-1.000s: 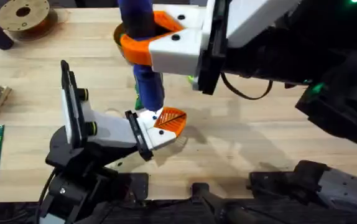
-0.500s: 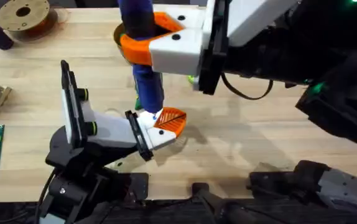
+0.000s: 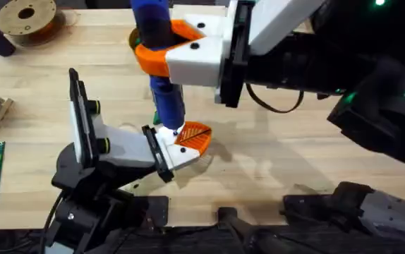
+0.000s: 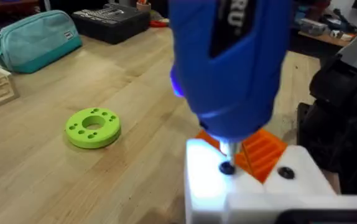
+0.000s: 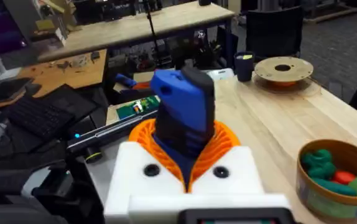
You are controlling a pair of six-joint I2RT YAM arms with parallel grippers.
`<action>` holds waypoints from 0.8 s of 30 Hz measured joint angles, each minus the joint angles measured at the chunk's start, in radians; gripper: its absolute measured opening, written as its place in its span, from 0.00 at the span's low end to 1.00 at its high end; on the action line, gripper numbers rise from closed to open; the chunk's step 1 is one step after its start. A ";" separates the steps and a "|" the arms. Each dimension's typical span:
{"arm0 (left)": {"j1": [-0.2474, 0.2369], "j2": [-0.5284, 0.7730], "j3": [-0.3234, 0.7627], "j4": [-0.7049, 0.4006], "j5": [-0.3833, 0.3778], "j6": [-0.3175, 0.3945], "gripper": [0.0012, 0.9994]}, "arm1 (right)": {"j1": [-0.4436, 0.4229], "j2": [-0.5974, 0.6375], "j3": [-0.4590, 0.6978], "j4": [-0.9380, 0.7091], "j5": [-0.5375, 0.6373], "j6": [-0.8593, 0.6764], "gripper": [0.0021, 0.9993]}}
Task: Pick up the gripper from the table and insert it into the empty holder that is missing its gripper. Then pick up a screw, insert it into the mounting hole, and use the screwdriver to tighten it. Finally, clean up the table by picking up the vegetable and placing it into the bucket.
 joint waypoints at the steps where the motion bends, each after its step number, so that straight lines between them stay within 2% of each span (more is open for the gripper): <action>1: 0.000 0.000 0.000 0.000 0.000 0.000 0.00 | 0.000 0.000 0.000 -0.005 0.000 0.000 0.03; 18: 0.000 0.000 0.000 0.000 0.001 0.000 0.00 | 0.000 0.010 0.000 -0.004 0.002 0.008 0.03; 21: 0.000 0.000 0.000 0.000 0.000 0.000 0.00 | 0.000 0.016 -0.002 0.057 -0.001 0.017 0.03; 24: 0.000 0.000 0.000 0.000 0.000 0.000 0.00 | -0.005 0.015 -0.005 0.194 -0.002 0.038 0.03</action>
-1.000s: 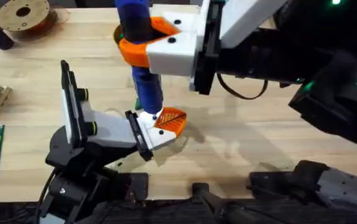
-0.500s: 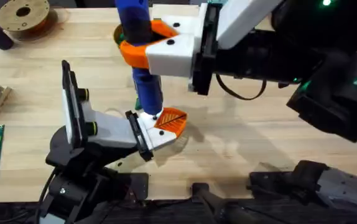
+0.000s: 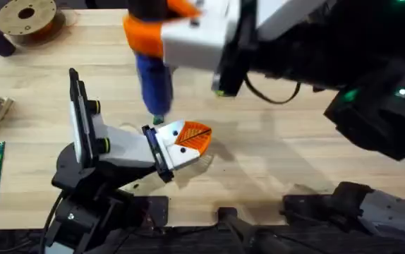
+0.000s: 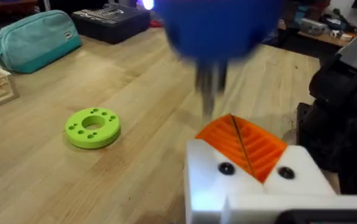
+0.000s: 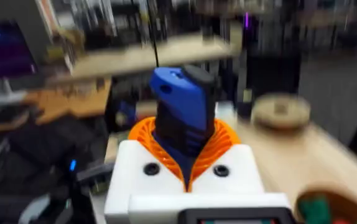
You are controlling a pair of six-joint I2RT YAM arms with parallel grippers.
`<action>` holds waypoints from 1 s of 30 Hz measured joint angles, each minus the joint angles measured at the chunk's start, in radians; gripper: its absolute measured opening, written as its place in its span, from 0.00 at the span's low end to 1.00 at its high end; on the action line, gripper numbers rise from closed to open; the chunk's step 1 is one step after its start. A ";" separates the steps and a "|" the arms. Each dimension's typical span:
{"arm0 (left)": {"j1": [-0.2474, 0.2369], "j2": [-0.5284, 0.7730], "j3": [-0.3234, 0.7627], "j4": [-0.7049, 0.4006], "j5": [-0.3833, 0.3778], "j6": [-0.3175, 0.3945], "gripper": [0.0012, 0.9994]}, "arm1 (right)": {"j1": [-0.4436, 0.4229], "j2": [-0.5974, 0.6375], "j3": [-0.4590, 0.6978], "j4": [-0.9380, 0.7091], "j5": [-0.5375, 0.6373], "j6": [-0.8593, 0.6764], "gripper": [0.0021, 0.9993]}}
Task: Pick up the gripper from the table and insert it into the empty holder that is missing its gripper. Then pick up a screw, insert it into the mounting hole, and use the screwdriver to tighten it. Finally, clean up the table by picking up the vegetable and placing it into the bucket.
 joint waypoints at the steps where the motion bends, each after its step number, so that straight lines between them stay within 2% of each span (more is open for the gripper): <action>1: 0.000 0.000 0.000 0.000 0.000 0.000 0.00 | -0.005 -0.005 0.000 0.037 -0.003 0.004 0.03; 5: 0.000 0.000 0.000 0.000 0.000 0.000 0.00 | -0.051 -0.042 0.000 0.025 -0.013 0.004 0.03; 8: 0.000 0.000 0.000 0.000 0.000 0.000 0.00 | -0.103 -0.043 0.000 -0.072 -0.013 -0.044 0.03; 11: 0.000 0.000 0.000 0.000 0.000 0.000 0.00 | -0.178 -0.030 0.000 -0.209 0.020 -0.160 0.03; 15: 0.000 0.000 0.000 0.000 0.000 0.000 0.00 | -0.302 -0.015 0.000 -0.368 0.131 -0.376 0.03; 21: 0.000 0.000 0.000 0.000 0.000 0.000 0.00 | -0.474 0.055 0.000 -0.574 0.370 -0.828 0.03; 26: 0.000 0.000 0.000 0.000 0.000 0.000 0.00 | -0.542 0.163 0.000 -0.685 0.514 -1.138 0.03; 30: 0.000 0.000 0.000 0.000 0.000 0.000 0.00 | -0.576 0.260 0.000 -0.734 0.591 -1.309 0.03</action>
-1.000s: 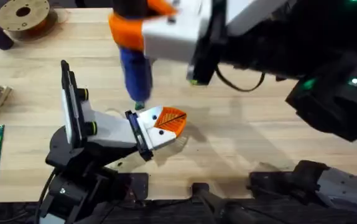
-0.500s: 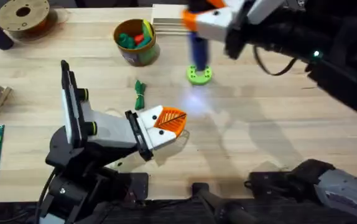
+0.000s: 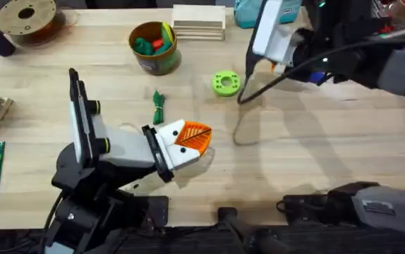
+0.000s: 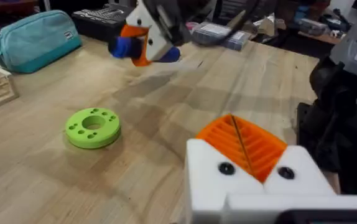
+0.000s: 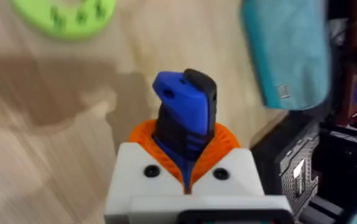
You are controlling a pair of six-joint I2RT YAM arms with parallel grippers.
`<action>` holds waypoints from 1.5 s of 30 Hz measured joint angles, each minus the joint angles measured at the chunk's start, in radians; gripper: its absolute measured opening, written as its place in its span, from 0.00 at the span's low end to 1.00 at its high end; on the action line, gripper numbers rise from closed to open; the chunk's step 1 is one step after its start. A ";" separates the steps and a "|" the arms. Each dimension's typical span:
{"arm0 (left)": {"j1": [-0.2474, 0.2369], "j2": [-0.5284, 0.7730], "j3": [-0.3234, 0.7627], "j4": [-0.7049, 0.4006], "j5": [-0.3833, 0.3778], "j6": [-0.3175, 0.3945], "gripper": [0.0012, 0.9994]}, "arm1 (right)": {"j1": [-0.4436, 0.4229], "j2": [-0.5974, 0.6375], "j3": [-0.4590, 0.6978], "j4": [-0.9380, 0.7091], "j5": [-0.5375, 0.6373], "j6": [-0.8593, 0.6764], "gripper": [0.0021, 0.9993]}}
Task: Pick up the gripper from the table and insert it into the empty holder that is missing its gripper. Then pick up a screw, insert it into the mounting hole, and use the screwdriver to tighten it. Finally, clean up the table by picking up the vegetable and placing it into the bucket.
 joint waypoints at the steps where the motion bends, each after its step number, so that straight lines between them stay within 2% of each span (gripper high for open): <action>1: 0.000 0.000 0.000 0.000 0.000 0.000 0.00 | -0.006 0.020 0.000 -0.005 0.013 -0.032 0.03; 5: 0.000 0.000 0.000 0.000 0.000 0.000 0.00 | -0.019 0.100 0.000 -0.010 0.056 -0.138 0.03; 13: 0.000 0.000 0.000 0.000 0.000 0.000 0.00 | -0.019 0.175 0.000 -0.043 0.070 -0.198 0.03; 14: 0.000 0.000 0.000 0.000 0.000 0.000 0.00 | -0.019 0.178 0.000 -0.050 0.070 -0.199 0.06; 16: 0.000 0.000 0.000 0.000 0.000 0.000 0.00 | -0.019 0.180 0.000 -0.060 0.071 -0.204 0.21; 21: 0.000 0.000 0.000 0.000 0.000 0.000 0.00 | -0.019 0.180 0.000 -0.057 0.082 -0.198 0.72; 22: 0.000 0.000 0.000 0.000 0.000 0.000 0.00 | -0.019 0.179 0.001 -0.055 0.085 -0.193 0.77; 26: 0.000 0.000 0.000 0.000 0.000 0.000 0.00 | -0.004 0.179 0.003 -0.055 0.089 -0.131 0.79; 32: 0.000 0.000 0.000 0.000 0.000 0.000 0.00 | 0.062 0.148 0.003 -0.058 0.094 0.025 0.80; 33: 0.000 0.000 0.000 0.000 0.000 0.000 0.04 | 0.071 0.133 0.003 -0.060 0.095 0.067 0.80; 35: 0.000 0.000 0.000 0.001 -0.002 0.004 0.22 | 0.084 0.102 0.007 -0.083 0.095 0.155 0.80; 39: 0.000 0.000 0.000 0.001 -0.003 0.003 0.85 | 0.100 0.042 0.027 -0.164 0.083 0.338 0.80; 40: 0.000 0.000 0.000 0.001 -0.003 -0.001 0.94 | 0.102 0.029 0.031 -0.183 0.079 0.380 0.80; 41: 0.000 0.000 0.000 0.001 -0.003 0.000 0.98 | 0.104 0.017 0.036 -0.202 0.076 0.429 0.80; 45: 0.000 0.000 0.000 0.000 -0.003 0.000 0.99 | 0.107 -0.017 0.049 -0.239 0.068 0.639 0.80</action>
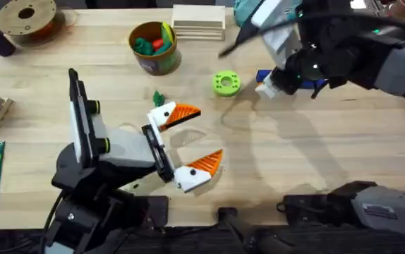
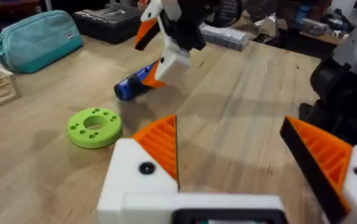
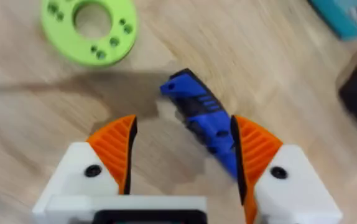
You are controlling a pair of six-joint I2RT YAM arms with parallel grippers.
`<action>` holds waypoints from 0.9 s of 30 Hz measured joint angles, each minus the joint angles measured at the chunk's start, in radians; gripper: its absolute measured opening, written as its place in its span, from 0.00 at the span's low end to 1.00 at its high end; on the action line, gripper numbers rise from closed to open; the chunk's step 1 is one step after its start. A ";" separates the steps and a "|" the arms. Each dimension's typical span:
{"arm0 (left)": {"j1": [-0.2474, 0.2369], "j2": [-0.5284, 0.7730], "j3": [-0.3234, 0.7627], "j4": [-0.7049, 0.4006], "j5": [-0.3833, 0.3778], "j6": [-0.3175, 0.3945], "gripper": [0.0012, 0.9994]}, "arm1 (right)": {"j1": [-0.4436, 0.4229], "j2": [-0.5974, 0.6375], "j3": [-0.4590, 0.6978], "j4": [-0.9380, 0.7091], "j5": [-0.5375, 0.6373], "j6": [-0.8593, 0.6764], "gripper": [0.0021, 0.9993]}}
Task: Pick up the gripper from the table and insert it into the empty holder that is missing its gripper. Then pick up a screw, insert it into the mounting hole, and use the screwdriver to tighten it. Finally, clean up the table by picking up the vegetable and placing it into the bucket.
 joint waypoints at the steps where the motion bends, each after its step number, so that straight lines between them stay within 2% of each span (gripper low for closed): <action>1: 0.000 0.000 0.000 0.001 -0.004 0.000 0.99 | 0.000 -0.007 0.001 -0.005 -0.001 0.061 0.80; 5: 0.000 0.000 -0.003 0.054 -0.049 -0.005 0.99 | 0.000 -0.036 0.004 -0.039 -0.024 0.282 0.80; 8: 0.000 0.000 0.007 0.072 -0.126 -0.063 0.99 | 0.000 -0.051 0.004 -0.065 -0.066 0.390 0.80; 11: 0.000 0.002 0.068 -0.037 -0.223 -0.121 0.99 | 0.000 -0.064 0.004 -0.075 -0.121 0.454 0.80; 14: 0.000 0.049 0.208 -0.231 -0.329 -0.153 0.99 | 0.000 -0.075 0.004 -0.075 -0.172 0.491 0.80; 18: 0.000 0.208 0.425 -0.486 -0.473 -0.170 0.99 | 0.000 -0.077 0.006 -0.076 -0.204 0.526 0.80; 21: 0.000 0.376 0.559 -0.621 -0.572 -0.177 0.99 | 0.000 -0.076 0.006 -0.076 -0.214 0.555 0.80; 24: 0.000 0.554 0.654 -0.668 -0.641 -0.169 0.99 | 0.000 -0.077 0.006 -0.078 -0.221 0.577 0.80; 27: 0.000 0.705 0.711 -0.666 -0.663 -0.168 0.99 | 0.000 -0.077 0.006 -0.086 -0.224 0.587 0.80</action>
